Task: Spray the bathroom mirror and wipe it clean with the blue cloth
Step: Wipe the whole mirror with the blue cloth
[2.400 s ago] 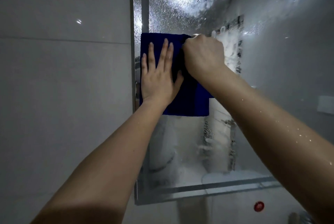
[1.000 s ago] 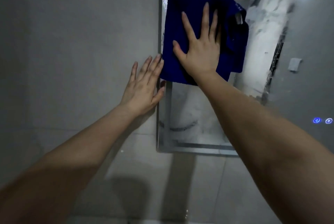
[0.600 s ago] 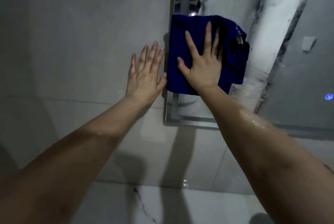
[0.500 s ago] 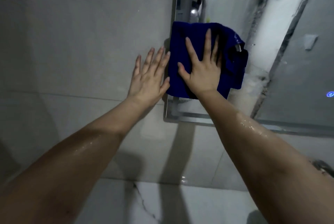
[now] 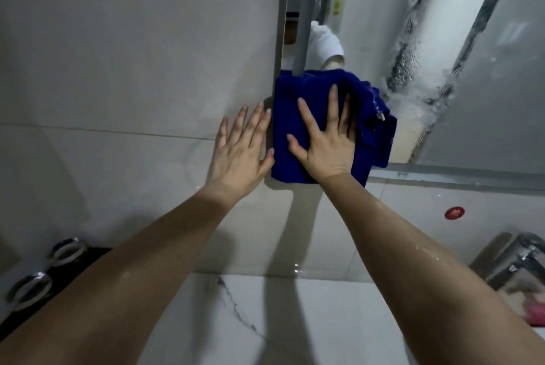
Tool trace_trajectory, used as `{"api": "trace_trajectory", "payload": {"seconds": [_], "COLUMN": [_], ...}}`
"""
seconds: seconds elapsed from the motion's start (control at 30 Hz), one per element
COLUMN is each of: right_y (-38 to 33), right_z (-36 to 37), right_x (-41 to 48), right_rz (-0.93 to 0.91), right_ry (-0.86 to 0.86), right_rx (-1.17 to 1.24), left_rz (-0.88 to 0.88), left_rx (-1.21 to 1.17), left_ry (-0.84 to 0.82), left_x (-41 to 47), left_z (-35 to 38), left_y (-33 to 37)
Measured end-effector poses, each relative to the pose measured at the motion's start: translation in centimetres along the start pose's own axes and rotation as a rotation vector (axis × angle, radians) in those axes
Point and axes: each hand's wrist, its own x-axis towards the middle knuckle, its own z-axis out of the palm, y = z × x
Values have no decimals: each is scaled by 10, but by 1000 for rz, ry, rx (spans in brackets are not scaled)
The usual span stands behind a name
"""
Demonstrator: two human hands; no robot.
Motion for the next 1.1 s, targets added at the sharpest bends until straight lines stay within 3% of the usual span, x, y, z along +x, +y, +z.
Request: {"api": "trace_trajectory", "payload": {"seconds": [0.43,0.67,0.87,1.1], "right_y": [10,38,77,99], "right_z": [3,-5,-19,-25], "right_x": [-9,-6,3,5], "right_rz": [-94,-257,-435,-455], "right_ry": [-13,-5,-12,29], "right_rx": [-38,-55,-27,-37], "left_rz": [-83,-86,-118,-79], "left_rx": [-34,2,28,-44], "left_ry": [-43,-36,-20,3], "left_x": [-13,-8,5,16], "left_z": [-2,-19,-29,-29], "left_y": [5,14,39,81]}}
